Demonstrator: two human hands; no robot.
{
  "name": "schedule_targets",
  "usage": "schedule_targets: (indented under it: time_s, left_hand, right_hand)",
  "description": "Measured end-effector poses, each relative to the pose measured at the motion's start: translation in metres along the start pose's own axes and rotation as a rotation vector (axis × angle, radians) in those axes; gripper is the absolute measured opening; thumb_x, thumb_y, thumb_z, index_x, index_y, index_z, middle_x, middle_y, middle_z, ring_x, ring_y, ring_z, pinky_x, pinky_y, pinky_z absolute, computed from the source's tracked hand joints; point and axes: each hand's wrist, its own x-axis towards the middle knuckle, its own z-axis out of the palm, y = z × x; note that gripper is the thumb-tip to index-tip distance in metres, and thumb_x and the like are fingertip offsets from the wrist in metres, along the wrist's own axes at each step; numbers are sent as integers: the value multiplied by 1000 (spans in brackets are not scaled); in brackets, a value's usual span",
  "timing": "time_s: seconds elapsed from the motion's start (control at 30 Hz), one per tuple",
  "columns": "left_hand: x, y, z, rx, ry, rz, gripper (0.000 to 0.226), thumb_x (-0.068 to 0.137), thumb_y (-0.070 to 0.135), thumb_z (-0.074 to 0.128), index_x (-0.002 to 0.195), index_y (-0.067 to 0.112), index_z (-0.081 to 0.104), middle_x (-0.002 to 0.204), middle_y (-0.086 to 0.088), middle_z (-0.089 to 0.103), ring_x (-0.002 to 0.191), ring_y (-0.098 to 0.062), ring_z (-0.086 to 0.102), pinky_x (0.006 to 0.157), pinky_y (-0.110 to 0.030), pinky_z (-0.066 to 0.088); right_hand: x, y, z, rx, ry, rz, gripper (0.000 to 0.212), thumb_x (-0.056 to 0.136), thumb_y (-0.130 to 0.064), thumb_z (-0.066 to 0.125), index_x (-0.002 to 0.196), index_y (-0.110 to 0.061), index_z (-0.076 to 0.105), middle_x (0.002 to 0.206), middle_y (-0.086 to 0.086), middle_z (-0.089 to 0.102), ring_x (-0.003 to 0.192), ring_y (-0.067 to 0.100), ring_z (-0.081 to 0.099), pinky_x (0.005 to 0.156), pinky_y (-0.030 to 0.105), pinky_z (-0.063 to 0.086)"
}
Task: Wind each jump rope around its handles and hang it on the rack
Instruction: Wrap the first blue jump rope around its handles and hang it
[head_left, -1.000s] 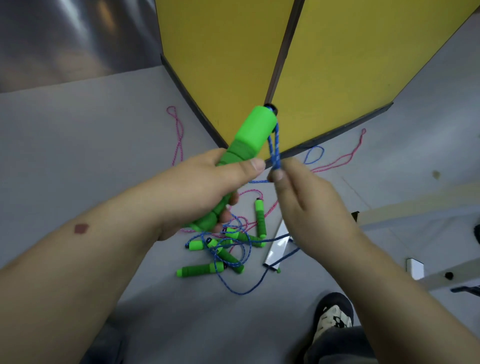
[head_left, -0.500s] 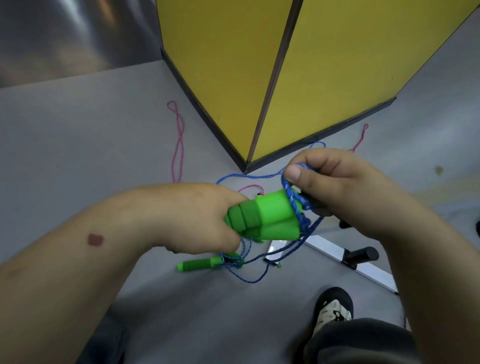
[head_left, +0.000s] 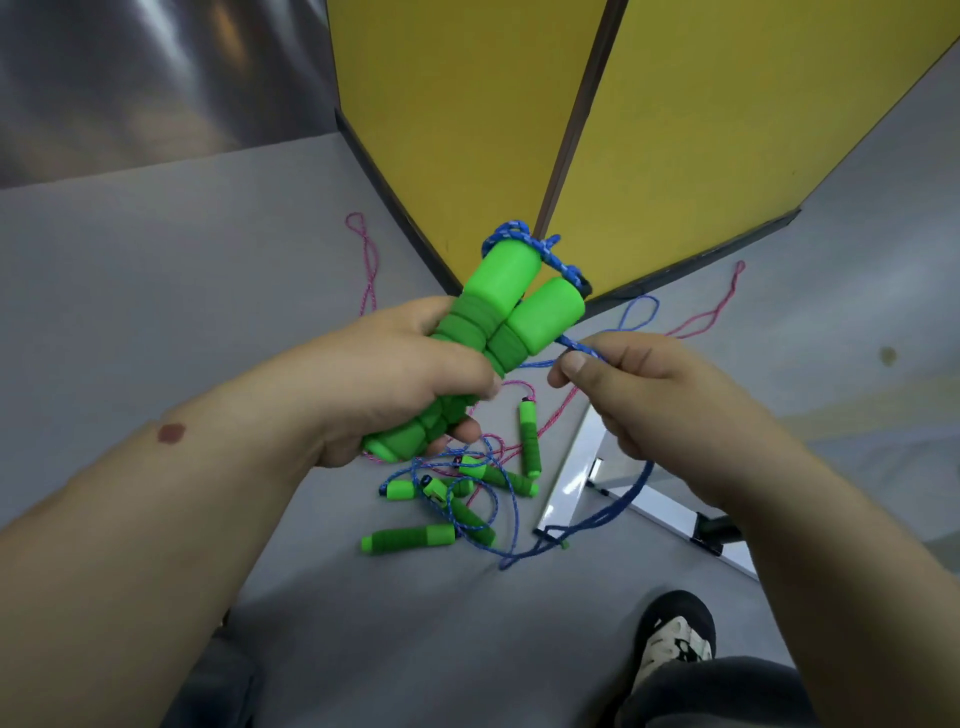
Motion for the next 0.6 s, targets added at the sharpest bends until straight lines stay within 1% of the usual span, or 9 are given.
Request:
schedule_targets:
  time_s: [0.07, 0.1, 0.17, 0.23, 0.3, 0.37, 0.43, 0.53, 0.6]
  left_hand:
    - [1, -1, -3, 120, 106, -3, 21, 86, 9, 76, 100, 22, 66, 86, -9, 69, 73, -30, 73, 64, -39, 56]
    - [2, -2, -5, 231, 156, 11, 16, 89, 12, 73, 98, 23, 66, 86, -10, 71, 76, -30, 75, 64, -38, 57]
    - [2, -2, -6, 532, 228, 48, 8, 90, 20, 71, 94, 23, 64, 83, -6, 75, 72, -22, 73, 59, -29, 53]
    - [1, -1, -5, 799, 236, 68, 9, 91, 26, 67, 89, 23, 59, 80, 0, 69, 68, -15, 64, 54, -25, 44]
    - [-1, -2, -2, 964, 184, 65, 15, 92, 28, 64, 83, 24, 52, 78, 5, 60, 70, -7, 56, 55, -27, 38]
    - [-2, -4, 1, 1065, 97, 58, 16, 91, 28, 64, 82, 26, 51, 79, 6, 59, 75, -9, 58, 60, -29, 41]
    - [-4, -5, 3, 1129, 2, 57, 14, 90, 28, 65, 84, 29, 52, 82, 7, 60, 79, -11, 60, 66, -31, 49]
    - [-8, -4, 4, 1152, -109, 40, 10, 89, 30, 67, 91, 31, 57, 85, 7, 62, 82, -15, 63, 76, -39, 56]
    - [-10, -2, 2, 1119, -181, 41, 12, 88, 34, 71, 92, 33, 60, 83, 8, 64, 81, -14, 64, 77, -42, 57]
  right_hand:
    - [-1, 1, -4, -61, 24, -10, 25, 100, -43, 55, 90, -30, 73, 61, -1, 31, 55, 17, 29, 59, 34, 28]
    - [-2, 0, -6, -45, 22, -15, 25, 100, -41, 55, 89, -28, 73, 58, -4, 33, 54, 16, 30, 58, 33, 28]
    - [-3, -1, -9, 48, 0, -25, 25, 101, -35, 56, 90, -23, 73, 55, -9, 35, 53, 15, 29, 55, 31, 27]
    - [-4, -2, -11, 114, -38, -41, 24, 102, -33, 56, 90, -20, 74, 55, -10, 37, 52, 14, 30, 53, 30, 27]
    - [-6, -3, -13, 104, -81, -71, 25, 96, -40, 57, 93, -21, 74, 56, -9, 38, 52, 14, 30, 52, 31, 28]
    - [-7, -2, -15, 59, -104, -100, 28, 93, -45, 58, 92, -21, 72, 56, -7, 37, 53, 17, 29, 53, 35, 28]
    - [-7, -1, -16, -26, -88, -137, 26, 97, -43, 62, 88, -20, 70, 55, -8, 37, 53, 17, 31, 55, 36, 30]
    - [-7, -1, -15, -62, -37, -212, 21, 91, -35, 70, 80, -16, 70, 55, -13, 46, 50, 6, 38, 52, 22, 35]
    - [-7, -3, -14, 8, -4, -235, 23, 81, -33, 77, 78, -11, 72, 54, -13, 50, 48, 4, 40, 50, 16, 34]
